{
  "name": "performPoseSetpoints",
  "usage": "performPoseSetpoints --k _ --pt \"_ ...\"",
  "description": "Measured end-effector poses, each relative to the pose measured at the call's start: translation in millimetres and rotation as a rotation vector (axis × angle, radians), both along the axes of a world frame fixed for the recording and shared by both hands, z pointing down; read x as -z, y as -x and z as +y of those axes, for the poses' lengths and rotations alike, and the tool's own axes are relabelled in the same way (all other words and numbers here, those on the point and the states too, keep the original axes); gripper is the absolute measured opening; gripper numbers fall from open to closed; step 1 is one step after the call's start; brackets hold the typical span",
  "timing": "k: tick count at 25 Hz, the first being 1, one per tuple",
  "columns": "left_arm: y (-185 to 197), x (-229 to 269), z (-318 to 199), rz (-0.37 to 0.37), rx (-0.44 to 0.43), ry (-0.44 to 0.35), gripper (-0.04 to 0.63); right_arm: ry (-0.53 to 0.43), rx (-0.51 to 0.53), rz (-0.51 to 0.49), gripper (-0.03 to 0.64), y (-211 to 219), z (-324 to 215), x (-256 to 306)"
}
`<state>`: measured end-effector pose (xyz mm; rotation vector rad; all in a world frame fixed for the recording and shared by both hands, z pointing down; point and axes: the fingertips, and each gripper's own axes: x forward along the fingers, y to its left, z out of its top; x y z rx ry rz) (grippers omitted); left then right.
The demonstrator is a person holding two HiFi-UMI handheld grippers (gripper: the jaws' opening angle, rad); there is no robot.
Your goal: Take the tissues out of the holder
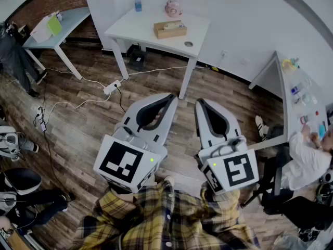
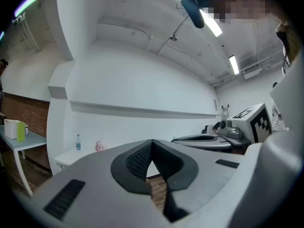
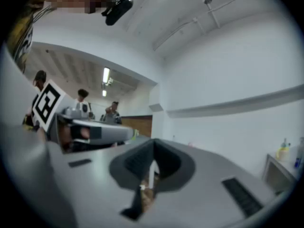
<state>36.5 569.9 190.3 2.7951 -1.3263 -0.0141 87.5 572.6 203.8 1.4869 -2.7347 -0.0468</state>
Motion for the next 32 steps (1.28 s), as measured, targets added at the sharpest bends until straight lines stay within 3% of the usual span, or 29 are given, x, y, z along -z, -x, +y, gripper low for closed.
performPoseSetpoints --k 7,21,26,32 --pt "-8.1 2.9 -7.0 -0.004 -0.003 -0.025 0.02 -0.017 -0.009 -0.011 0.009 -10.2 -6.9 3.7" --pt "-42.1 -18.6 -13.8 -0.005 -0.01 0.001 0.02 0.012 -0.025 -0.011 0.009 -48.4 -11.4 -17.6" --pt "-43.1 -30.3 -46.3 -0.005 -0.011 0.008 0.02 0.028 -0.024 -0.008 0.009 -47.4 -42.6 -31.3" --pt "-42.6 -31.5 -123.0 -0.007 -0.024 0.005 0.02 0.034 -0.025 -0.01 0.009 -43.9 -118.7 -33.4"
